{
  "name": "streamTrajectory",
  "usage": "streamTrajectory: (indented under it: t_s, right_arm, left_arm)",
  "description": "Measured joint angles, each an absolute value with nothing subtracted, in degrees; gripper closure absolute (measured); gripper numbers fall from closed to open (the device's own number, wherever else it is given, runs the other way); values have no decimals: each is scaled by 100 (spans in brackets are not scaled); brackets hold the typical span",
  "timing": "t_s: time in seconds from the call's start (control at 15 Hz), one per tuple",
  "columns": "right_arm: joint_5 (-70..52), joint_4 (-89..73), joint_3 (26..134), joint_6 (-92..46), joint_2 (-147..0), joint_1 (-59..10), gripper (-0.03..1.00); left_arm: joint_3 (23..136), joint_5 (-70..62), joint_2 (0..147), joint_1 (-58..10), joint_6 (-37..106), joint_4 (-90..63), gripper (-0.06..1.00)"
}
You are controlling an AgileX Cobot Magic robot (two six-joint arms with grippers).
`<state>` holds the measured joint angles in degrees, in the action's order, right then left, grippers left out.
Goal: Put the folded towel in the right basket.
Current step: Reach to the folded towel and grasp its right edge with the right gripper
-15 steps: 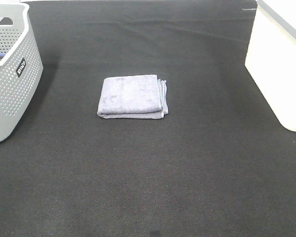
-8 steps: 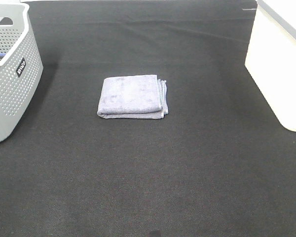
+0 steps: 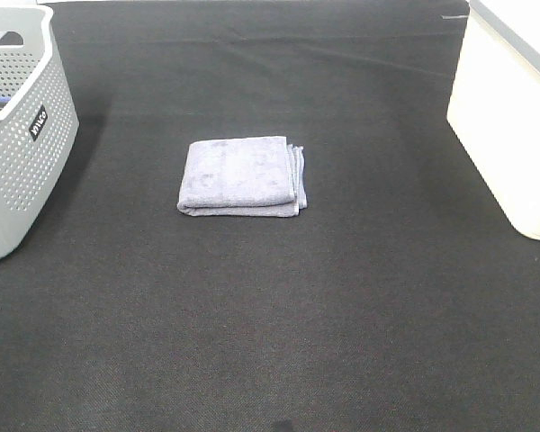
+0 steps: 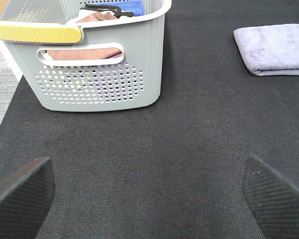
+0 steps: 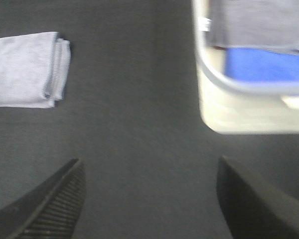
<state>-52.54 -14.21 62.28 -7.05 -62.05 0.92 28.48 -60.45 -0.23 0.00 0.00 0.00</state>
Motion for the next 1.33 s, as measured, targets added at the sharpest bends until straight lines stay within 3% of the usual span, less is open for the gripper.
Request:
streamTrajectory:
  t_s: [0.33,0.73,1.07,1.33]
  right_arm:
    - [-5346,-2447,7827,-1536,-8205,52,27]
    - [-5615,-2590,9826,-1719,-10892,-1140,27]
    - [-6600,-3243,11981,-1066,-13241,-1197,27]
    - [-6933,-3558,13086,-1037,-14502,-1197,27]
  left_arm:
    - [2848,-6045,-23,0,0,0,-3]
    - [2848,-6045,-23,0,0,0,-3]
    - [2848,-6045,-23,0,0,0,-3]
    - [2848,-6045,-23,0,0,0,-3]
